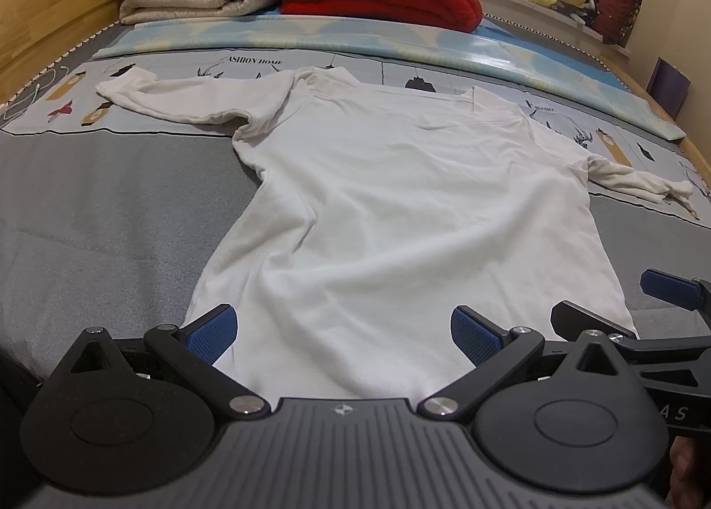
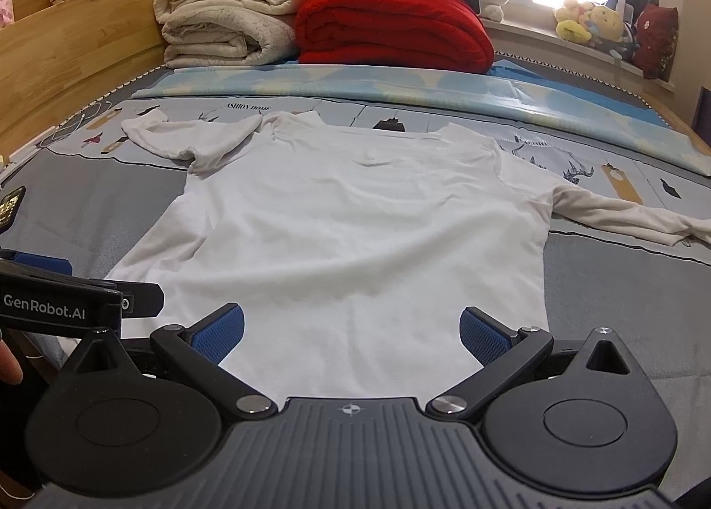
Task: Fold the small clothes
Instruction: 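Position both grippers open over the white shirt's hem, then grasp the shirt hem with the left gripper while the right gripper grasps the hem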
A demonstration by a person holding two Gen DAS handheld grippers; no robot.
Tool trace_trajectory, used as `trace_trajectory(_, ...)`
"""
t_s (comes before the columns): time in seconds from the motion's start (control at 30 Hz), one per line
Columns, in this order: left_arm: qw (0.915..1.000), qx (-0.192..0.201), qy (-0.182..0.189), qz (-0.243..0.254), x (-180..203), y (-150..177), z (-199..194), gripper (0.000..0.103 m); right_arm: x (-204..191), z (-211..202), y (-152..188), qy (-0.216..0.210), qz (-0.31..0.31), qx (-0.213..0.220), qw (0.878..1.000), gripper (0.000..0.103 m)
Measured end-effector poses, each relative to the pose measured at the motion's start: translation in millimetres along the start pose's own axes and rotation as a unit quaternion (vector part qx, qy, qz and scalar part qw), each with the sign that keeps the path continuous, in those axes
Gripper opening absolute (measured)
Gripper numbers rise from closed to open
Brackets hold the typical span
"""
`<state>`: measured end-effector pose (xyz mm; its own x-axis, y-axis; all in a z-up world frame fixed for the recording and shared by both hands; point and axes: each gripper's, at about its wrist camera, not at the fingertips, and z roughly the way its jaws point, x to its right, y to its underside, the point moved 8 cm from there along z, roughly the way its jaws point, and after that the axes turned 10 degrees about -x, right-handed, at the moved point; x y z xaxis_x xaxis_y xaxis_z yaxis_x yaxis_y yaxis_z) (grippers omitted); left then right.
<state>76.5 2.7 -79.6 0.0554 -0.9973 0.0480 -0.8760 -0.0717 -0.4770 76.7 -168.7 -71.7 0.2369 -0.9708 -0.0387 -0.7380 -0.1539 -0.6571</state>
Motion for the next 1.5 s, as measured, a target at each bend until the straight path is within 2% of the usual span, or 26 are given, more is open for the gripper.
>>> trace_trajectory(1.03,1.0000,0.000,0.000,0.001,0.0,0.1,-0.2,0.102,0.0,-0.1,0.2,0.009,-0.008,-0.006,1.000,0.102)
trace_trajectory(1.17,0.9999,0.010,-0.001,0.004,-1.7,-3.0,-1.7,0.102,0.8,-0.1,-1.5,0.007,0.000,-0.003,1.000,0.102)
trace_trajectory(1.27,0.9991,0.043,-0.001,-0.001,-10.8,-13.6,-12.2,0.101,3.0,-1.5,-4.8,0.006,0.012,0.000,1.000,0.102)
trace_trajectory(1.3,0.9988,0.049,0.005,0.000,-14.2,-17.3,-15.4,0.095,5.4,-2.1,-5.3,0.006,0.018,-0.004,1.000,0.101)
trace_trajectory(1.33,0.9986,0.051,0.013,0.000,-17.9,-19.8,-17.8,0.080,8.0,-3.6,-5.1,0.005,0.026,-0.006,1.000,0.097)
trace_trajectory(1.37,0.9985,0.049,0.025,0.000,-23.9,-22.6,-19.3,0.073,11.6,-6.4,-7.1,0.004,0.034,-0.002,0.999,0.095)
trace_trajectory(1.43,0.9979,0.039,0.051,0.000,-38.7,-28.3,-19.3,0.053,20.5,-11.3,-10.2,0.005,0.046,0.004,0.999,0.087)
trace_trajectory(1.5,0.9972,0.033,0.067,0.006,-52.7,-40.1,-19.2,0.043,34.2,-18.0,-12.8,0.013,0.056,0.014,0.998,0.079)
